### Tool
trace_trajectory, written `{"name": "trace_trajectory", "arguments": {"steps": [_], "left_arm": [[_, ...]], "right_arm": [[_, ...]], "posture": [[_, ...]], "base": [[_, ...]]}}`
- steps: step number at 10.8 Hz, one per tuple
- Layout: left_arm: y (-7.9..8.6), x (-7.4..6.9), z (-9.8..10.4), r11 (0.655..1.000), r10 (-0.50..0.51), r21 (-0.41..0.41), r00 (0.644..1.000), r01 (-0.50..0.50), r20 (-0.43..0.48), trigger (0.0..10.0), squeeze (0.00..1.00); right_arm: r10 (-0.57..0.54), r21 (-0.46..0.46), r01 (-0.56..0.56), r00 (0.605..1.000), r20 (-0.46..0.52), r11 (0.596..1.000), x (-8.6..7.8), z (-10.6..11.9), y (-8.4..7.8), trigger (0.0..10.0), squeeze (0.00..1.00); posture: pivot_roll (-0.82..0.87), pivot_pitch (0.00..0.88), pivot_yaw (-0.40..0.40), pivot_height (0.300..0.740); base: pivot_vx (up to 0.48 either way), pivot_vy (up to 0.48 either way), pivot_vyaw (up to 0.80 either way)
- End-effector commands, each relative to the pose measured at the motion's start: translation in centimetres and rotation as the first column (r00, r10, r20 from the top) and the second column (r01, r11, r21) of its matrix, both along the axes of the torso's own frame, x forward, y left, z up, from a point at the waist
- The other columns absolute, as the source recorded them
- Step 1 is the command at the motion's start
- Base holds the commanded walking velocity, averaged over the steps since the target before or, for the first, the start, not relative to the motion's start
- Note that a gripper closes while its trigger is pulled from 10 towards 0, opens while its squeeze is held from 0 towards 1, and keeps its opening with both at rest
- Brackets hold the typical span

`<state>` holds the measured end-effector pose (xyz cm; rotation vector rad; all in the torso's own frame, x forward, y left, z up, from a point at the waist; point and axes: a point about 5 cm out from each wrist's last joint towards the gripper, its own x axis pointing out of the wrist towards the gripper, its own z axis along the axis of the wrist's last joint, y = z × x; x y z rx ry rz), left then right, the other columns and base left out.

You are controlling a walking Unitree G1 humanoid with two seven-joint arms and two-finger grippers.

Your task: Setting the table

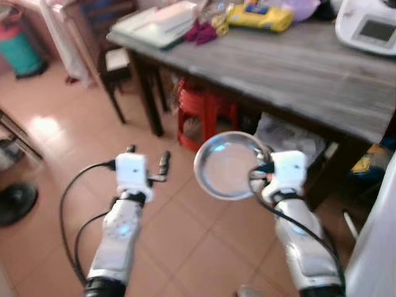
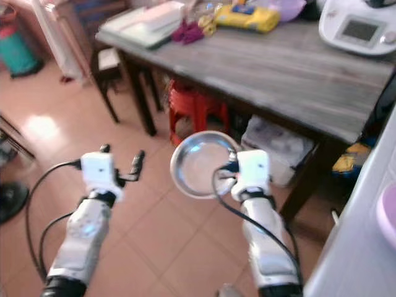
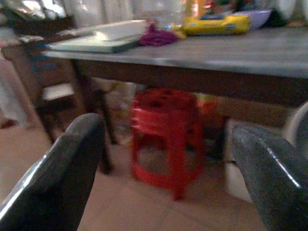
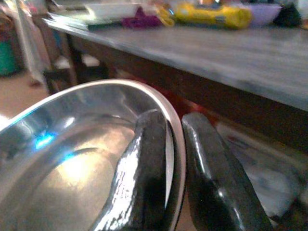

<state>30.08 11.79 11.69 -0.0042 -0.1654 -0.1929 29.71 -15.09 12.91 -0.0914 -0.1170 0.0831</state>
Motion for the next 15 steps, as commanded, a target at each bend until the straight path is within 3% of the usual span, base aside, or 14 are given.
{"name": "trace_trajectory", "arguments": {"steps": [1,6,9,11,15], "left_arm": [[0.7,-0.1,-0.2,1.0,0.0,0.012,1.0,0.0,-0.01,10.0,0.0],[0.4,-0.1,-0.3,1.0,-0.013,0.019,1.0,0.013,-0.018,10.0,0.0],[0.3,-0.1,-0.3,1.0,-0.018,0.019,1.0,0.018,-0.022,10.0,0.0],[0.0,-0.1,-0.2,1.0,-0.026,0.014,1.0,0.026,-0.013,10.0,0.0],[-0.2,-0.4,0.2,0.996,-0.087,0.009,0.996,0.087,0.01,10.0,0.0]], "right_arm": [[0.001,0.042,-0.001,1.0,0.003,0.999,-0.1,0.2,0.3,10.0,0.0],[-0.011,0.06,0.011,1.0,-0.008,0.998,0.0,0.2,0.1,10.0,0.0],[-0.033,0.059,0.034,0.999,-0.019,0.998,-0.2,0.0,-0.4,10.0,0.0],[-0.048,0.055,0.049,0.999,-0.021,0.997,-0.3,0.0,-0.8,10.0,0.0],[-0.058,0.053,0.059,0.998,-0.014,0.997,-0.6,0.0,-0.9,10.0,0.0]], "posture": [[-0.11,0.151,0.072,0.74],[-0.11,0.145,0.075,0.74],[-0.12,0.146,0.075,0.74],[-0.12,0.149,0.073,0.74],[-0.12,0.153,0.081,0.74]], "base": [[0.247,0.412,0.0],[0.0,0.443,0.0],[0.0,0.449,-0.63],[0.0,0.0,-0.8],[0.269,0.0,0.0]]}}
